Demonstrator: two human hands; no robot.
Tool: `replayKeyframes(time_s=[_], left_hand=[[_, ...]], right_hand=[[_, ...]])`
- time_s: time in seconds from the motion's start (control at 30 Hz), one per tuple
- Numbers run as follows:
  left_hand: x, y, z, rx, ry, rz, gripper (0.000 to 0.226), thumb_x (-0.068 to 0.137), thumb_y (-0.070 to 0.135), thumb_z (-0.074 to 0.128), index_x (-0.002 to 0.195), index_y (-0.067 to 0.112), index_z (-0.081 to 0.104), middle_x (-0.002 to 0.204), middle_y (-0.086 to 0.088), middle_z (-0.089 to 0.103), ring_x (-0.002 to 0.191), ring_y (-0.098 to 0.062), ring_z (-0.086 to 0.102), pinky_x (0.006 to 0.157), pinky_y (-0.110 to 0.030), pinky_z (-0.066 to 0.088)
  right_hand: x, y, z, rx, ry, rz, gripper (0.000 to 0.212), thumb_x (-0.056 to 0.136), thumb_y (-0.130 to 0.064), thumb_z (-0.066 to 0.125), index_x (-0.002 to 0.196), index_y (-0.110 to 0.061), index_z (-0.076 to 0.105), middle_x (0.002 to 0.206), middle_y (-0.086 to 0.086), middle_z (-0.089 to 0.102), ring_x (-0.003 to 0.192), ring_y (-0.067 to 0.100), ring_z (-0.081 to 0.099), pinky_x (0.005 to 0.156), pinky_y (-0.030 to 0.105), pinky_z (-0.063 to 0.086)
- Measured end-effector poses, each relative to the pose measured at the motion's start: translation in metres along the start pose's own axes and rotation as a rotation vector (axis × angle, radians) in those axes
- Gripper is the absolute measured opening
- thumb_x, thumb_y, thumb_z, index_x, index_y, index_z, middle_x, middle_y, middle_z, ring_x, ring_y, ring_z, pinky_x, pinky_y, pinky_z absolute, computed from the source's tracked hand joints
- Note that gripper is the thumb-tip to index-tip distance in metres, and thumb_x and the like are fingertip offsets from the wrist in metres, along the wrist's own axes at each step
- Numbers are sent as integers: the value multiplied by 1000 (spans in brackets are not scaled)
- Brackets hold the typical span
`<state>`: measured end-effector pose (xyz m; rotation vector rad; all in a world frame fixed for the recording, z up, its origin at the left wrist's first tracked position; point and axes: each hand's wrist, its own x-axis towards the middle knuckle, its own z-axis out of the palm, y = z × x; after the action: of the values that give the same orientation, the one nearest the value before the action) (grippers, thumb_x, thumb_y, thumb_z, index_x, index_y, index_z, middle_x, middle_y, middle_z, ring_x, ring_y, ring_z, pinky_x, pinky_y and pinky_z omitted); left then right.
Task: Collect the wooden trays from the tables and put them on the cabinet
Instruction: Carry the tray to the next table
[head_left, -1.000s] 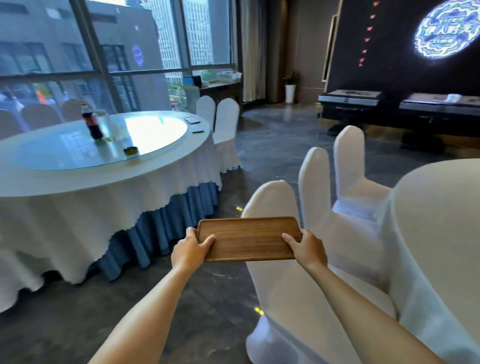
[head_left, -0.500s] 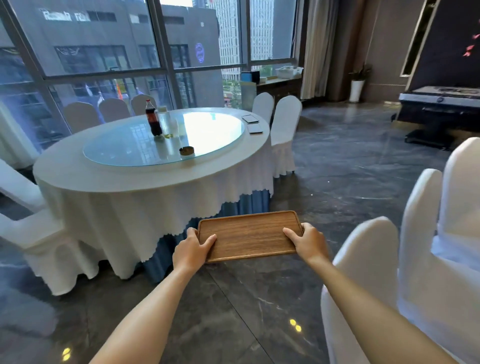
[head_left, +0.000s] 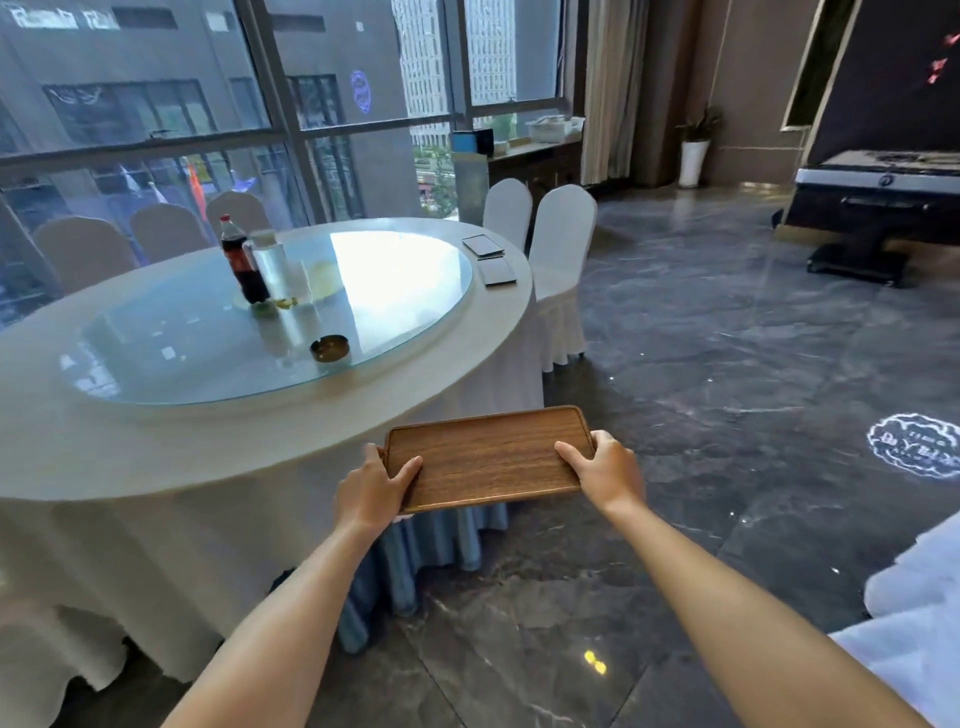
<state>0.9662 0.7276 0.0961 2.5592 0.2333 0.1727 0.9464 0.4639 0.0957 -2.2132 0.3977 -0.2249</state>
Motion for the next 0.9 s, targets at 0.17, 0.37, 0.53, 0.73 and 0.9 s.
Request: replayKeyframes(time_s=[0.17, 0.37, 0.53, 0.73, 0.9], left_hand=[[119, 13, 45, -13, -82, 67, 49, 87, 51, 49, 111, 8, 45, 103, -16, 67, 88, -33, 62, 69, -35, 41], [269, 60, 76, -14, -118, 130, 52, 87, 51, 50, 115, 7, 46, 105, -17, 67, 94, -37, 61, 71, -35, 41], [371, 113, 117, -107, -188, 140, 54, 83, 53, 54, 113, 8, 46, 104, -18, 67, 97, -37, 60, 75, -38, 44], [472, 186, 200, -107, -210, 165, 54, 82, 54, 56, 110, 9, 48, 102, -18, 68, 94, -37, 61, 74, -38, 43], [551, 263, 269, -100, -186, 135, 54, 83, 53, 55, 113, 9, 48, 105, -17, 68, 95, -37, 62, 73, -36, 41]], right_hand=[[96, -4, 37, -43, 58, 70, 41, 85, -48, 58, 101, -10, 60, 103, 10, 70, 99, 30, 62, 70, 32, 41], [223, -31, 53, -12, 141, 130, 38, 86, -43, 60, 99, -7, 62, 102, 13, 70, 97, 32, 62, 70, 33, 41], [321, -33, 49, 13, 214, 172, 40, 86, -40, 61, 102, -4, 61, 103, 15, 70, 98, 33, 62, 78, 39, 47], [455, 9, 37, -6, 237, 207, 42, 86, -43, 59, 102, -3, 60, 101, 14, 69, 98, 32, 61, 76, 37, 46], [589, 45, 10, -49, 191, 178, 42, 86, -44, 58, 100, -4, 60, 102, 15, 69, 99, 34, 62, 74, 37, 46]])
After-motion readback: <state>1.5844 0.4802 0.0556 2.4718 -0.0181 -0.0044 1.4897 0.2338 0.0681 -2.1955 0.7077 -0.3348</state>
